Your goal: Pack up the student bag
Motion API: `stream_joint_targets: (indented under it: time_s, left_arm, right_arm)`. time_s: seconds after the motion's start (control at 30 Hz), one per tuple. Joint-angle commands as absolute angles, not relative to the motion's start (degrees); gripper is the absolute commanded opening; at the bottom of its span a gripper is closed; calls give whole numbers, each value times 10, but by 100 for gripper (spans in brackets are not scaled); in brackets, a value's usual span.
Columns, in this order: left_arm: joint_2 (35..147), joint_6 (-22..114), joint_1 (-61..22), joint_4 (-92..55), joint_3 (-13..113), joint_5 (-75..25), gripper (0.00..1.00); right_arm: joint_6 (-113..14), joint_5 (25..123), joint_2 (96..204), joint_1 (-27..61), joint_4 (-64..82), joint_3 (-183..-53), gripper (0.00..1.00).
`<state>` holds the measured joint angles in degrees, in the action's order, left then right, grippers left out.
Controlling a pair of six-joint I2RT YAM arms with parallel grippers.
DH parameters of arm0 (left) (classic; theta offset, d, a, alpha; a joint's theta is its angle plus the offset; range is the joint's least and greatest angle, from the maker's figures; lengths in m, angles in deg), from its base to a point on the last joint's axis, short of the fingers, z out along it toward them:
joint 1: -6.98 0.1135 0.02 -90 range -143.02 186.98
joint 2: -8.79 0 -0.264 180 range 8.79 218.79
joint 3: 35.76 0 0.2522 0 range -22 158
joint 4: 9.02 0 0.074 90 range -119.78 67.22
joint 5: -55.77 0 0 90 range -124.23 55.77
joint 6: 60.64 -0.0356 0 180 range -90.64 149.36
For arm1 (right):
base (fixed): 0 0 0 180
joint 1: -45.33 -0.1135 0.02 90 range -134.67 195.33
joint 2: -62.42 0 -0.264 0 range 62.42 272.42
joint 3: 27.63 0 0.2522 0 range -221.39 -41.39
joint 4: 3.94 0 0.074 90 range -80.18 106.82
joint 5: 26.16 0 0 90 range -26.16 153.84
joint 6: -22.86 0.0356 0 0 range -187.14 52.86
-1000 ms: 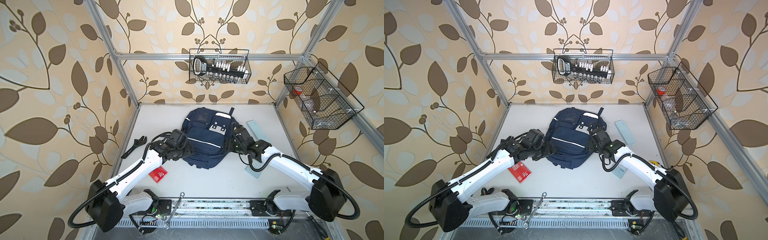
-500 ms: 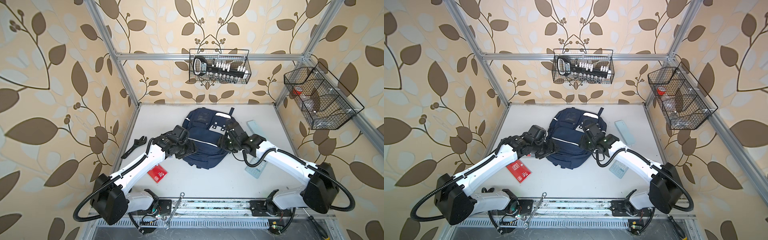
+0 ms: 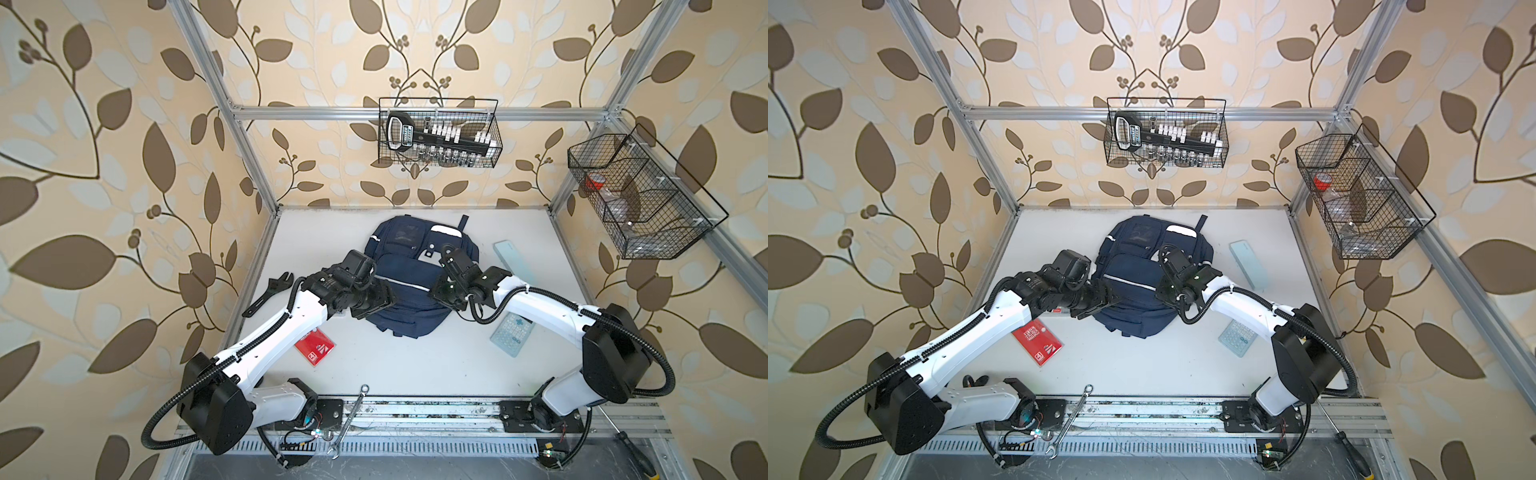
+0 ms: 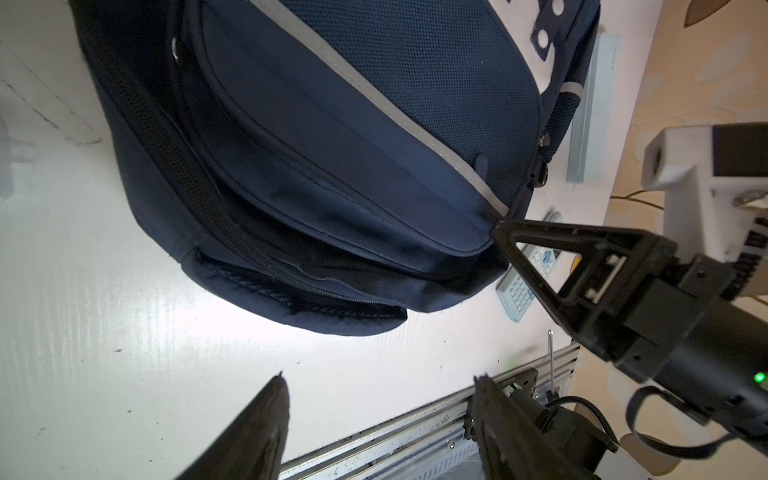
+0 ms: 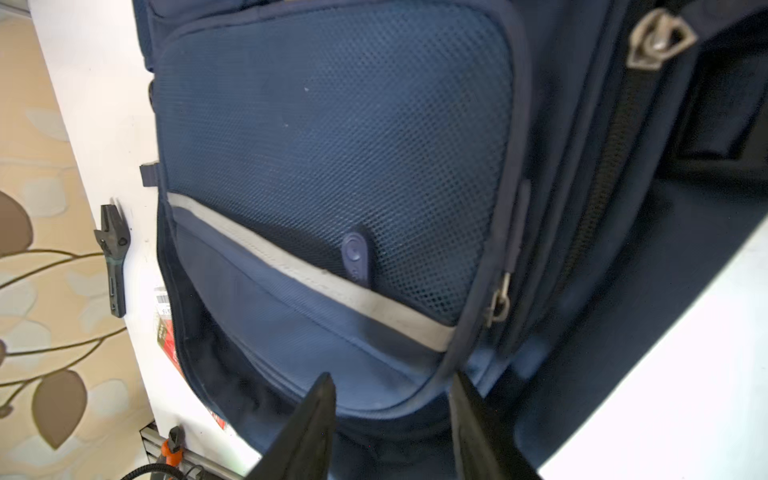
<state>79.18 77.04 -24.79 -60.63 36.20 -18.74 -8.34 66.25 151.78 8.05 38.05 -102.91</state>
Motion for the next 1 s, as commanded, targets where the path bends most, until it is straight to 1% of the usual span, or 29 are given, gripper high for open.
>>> stream_joint_targets:
  time_s: [0.0, 0.07, 0.13, 0.2, 0.33, 0.4, 0.47, 0.5, 0.53, 0.6, 0.63, 0.67, 0.7, 0.73, 0.97]
  left_arm:
    - [785, 810, -242, -583, 377, -193, 72]
    - [785, 820, -241, -578, 371, -193, 72]
    - [788, 823, -241, -571, 366, -188, 72]
    - [794, 824, -241, -563, 365, -182, 72]
    - [805, 829, -242, -532, 358, -173, 73]
    - [817, 832, -242, -513, 357, -173, 73]
    - [833, 837, -241, -499, 359, -172, 73]
    - [840, 841, -241, -489, 360, -168, 73]
    - [845, 844, -242, -482, 360, -165, 73]
    - [854, 851, -241, -471, 362, -168, 73]
    - [857, 852, -241, -470, 364, -174, 74]
    - [860, 852, -242, -471, 366, -180, 74]
    - [863, 853, -241, -472, 368, -185, 74]
    - [865, 855, -242, -473, 369, -189, 75]
    - [882, 862, -242, -461, 364, -185, 74]
  right_arm:
    - [-58, 662, 1498, 83, 369, -997, 49]
    - [-47, 663, 1486, 90, 348, -976, 49]
    - [-44, 690, 1491, 103, 316, -962, 49]
    - [-52, 724, 1503, 107, 264, -953, 47]
    - [-57, 737, 1522, 113, 239, -964, 42]
    - [-65, 747, 1531, 123, 236, -972, 35]
    - [-72, 762, 1537, 135, 231, -977, 31]
    - [-77, 776, 1540, 142, 223, -981, 22]
    - [-82, 789, 1542, 146, 216, -985, 17]
    - [-93, 804, 1542, 154, 215, -1003, 15]
    - [-98, 804, 1542, 156, 223, -1013, 16]
    - [-98, 809, 1543, 159, 226, -1018, 21]
    - [-95, 815, 1545, 163, 226, -1022, 32]
    - [-91, 818, 1547, 166, 227, -1022, 39]
    - [-56, 821, 1582, 167, 208, -1001, 41]
